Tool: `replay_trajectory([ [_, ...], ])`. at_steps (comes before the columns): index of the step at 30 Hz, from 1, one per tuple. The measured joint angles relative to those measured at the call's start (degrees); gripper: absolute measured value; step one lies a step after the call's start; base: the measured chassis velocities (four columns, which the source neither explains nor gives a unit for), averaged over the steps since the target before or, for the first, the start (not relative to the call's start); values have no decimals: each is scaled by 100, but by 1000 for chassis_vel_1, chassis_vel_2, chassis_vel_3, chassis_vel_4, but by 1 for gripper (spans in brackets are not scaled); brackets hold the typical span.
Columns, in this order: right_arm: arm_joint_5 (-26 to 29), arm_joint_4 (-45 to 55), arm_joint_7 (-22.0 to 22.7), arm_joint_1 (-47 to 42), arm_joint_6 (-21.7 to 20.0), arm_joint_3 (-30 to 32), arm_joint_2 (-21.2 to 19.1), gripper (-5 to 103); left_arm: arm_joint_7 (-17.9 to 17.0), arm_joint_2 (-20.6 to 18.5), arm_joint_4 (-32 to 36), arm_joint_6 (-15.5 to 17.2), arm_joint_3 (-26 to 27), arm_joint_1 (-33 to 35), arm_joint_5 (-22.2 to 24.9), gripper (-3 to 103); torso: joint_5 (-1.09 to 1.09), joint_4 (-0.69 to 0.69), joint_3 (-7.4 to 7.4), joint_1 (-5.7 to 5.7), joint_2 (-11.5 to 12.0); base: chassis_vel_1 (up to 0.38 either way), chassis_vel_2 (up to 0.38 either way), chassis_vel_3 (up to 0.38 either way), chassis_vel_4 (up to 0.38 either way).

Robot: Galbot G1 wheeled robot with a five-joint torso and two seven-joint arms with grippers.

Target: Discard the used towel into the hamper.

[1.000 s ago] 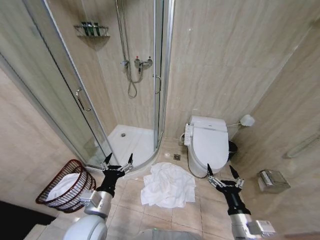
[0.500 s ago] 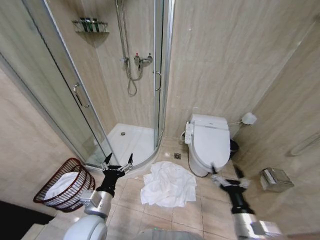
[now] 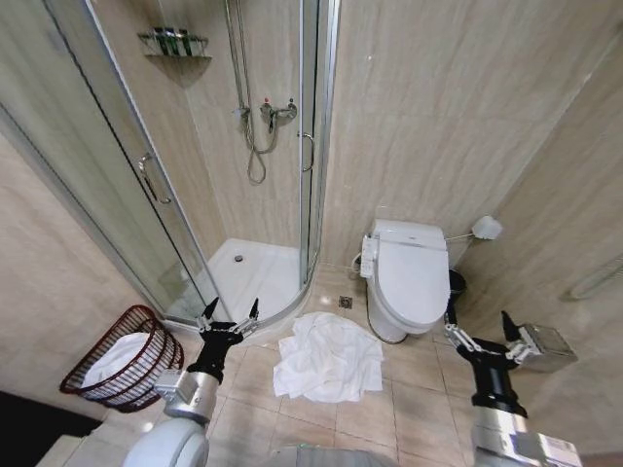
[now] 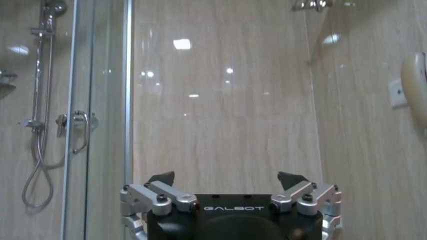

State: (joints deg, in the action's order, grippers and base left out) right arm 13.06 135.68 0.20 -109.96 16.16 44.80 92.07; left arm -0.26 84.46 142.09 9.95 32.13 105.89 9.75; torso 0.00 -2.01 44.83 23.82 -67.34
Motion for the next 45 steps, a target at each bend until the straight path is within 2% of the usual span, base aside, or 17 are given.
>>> replay_trajectory([
  [20, 224, -171, -178, 48, 163, 11, 6, 100, 0, 0, 0, 0, 0, 0, 0, 100, 0, 0, -319, -269, 590, 0, 0, 0, 0],
  [33, 695, -448, -106, 264, 489, 385, -182, 100, 0, 0, 0, 0, 0, 0, 0, 100, 0, -1, -533, -445, 981, 0, 0, 0, 0],
  [45, 545, -509, -165, 249, 509, 274, -214, 100, 0, 0, 0, 0, 0, 0, 0, 100, -1, -1, -705, -582, 1290, 0, 0, 0, 0],
])
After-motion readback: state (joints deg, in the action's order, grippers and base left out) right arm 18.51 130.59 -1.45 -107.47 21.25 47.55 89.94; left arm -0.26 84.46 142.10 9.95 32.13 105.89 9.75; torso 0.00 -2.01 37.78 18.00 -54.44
